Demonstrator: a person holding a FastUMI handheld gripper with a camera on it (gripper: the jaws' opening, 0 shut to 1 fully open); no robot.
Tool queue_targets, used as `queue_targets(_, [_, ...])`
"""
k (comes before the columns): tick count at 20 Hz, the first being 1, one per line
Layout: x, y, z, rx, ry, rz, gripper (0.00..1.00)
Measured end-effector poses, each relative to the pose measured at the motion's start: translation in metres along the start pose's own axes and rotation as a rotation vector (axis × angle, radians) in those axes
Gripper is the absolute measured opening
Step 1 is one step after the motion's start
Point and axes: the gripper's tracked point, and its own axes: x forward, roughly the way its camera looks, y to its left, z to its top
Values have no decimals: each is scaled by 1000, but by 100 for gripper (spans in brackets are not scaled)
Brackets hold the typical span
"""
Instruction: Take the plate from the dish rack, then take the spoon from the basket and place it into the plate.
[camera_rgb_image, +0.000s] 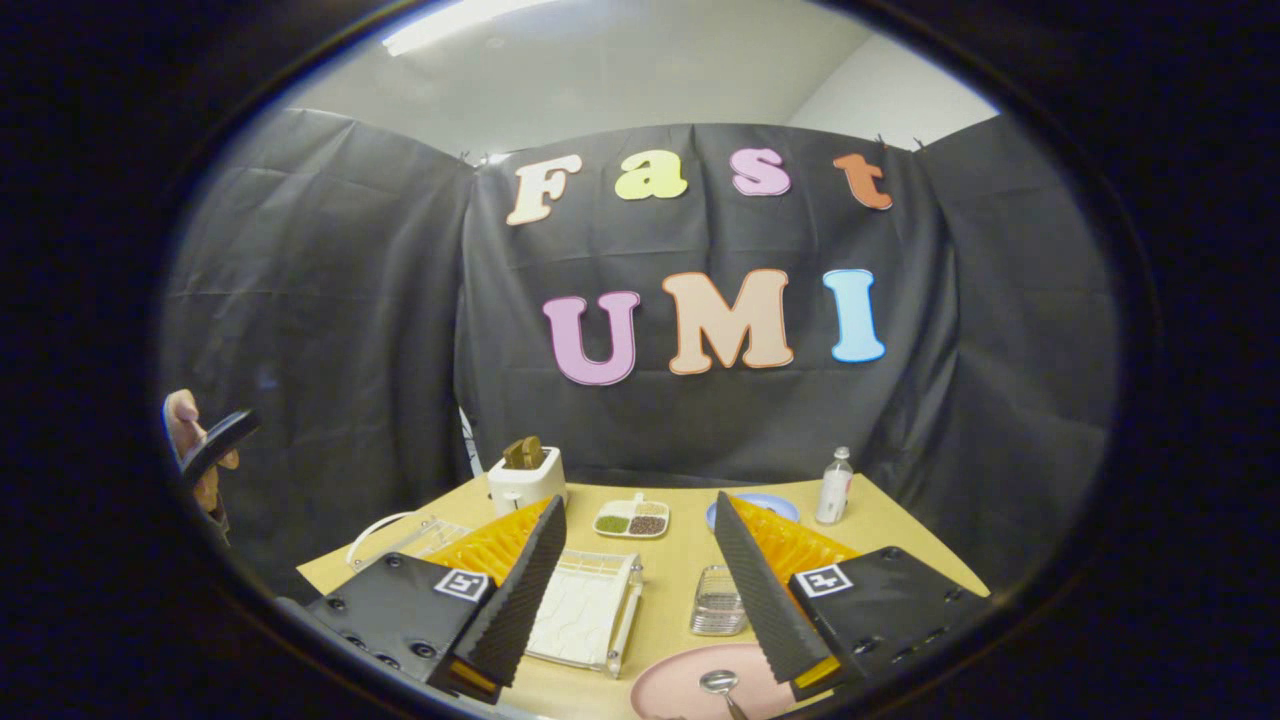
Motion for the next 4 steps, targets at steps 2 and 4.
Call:
queue_targets(2, [-1,1,8,-2,-16,-5,94])
queue_targets(4, [-2,1,12,1,-22,-14,94])
